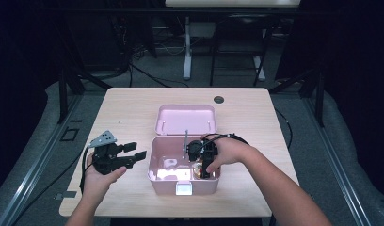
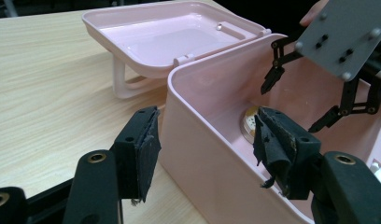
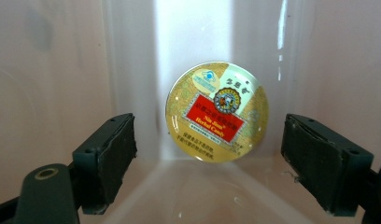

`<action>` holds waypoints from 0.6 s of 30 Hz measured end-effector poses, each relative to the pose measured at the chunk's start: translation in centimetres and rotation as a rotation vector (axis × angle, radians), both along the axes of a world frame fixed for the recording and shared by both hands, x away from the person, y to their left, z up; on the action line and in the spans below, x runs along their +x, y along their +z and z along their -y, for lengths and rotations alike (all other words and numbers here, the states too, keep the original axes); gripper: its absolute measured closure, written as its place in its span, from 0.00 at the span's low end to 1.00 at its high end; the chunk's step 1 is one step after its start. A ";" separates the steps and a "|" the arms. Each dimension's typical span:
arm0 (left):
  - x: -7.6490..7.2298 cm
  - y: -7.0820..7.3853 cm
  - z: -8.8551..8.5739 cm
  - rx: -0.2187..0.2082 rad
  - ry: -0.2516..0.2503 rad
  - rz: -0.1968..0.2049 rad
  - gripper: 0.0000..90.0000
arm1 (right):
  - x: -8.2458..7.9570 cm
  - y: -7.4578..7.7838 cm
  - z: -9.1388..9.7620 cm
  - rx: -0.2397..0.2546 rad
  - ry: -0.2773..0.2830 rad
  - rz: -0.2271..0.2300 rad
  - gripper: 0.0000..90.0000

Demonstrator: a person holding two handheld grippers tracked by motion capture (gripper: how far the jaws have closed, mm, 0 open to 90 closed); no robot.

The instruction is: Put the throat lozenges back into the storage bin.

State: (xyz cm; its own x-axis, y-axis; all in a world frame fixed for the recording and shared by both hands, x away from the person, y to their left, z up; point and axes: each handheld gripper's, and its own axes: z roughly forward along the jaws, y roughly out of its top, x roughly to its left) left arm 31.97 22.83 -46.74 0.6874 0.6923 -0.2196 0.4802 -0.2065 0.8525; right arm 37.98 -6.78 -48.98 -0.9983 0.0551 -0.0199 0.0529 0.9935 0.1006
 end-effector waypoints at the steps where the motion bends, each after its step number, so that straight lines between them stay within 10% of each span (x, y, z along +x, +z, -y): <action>1: 0.0 0.0 0.0 0.005 -0.002 0.002 0.45 | 0.0 0.2 0.0 0.001 -0.001 0.002 0.21; 18: 0.0 0.2 -0.2 0.000 0.007 0.007 0.46 | -0.3 4.1 0.4 0.029 -0.073 0.015 0.28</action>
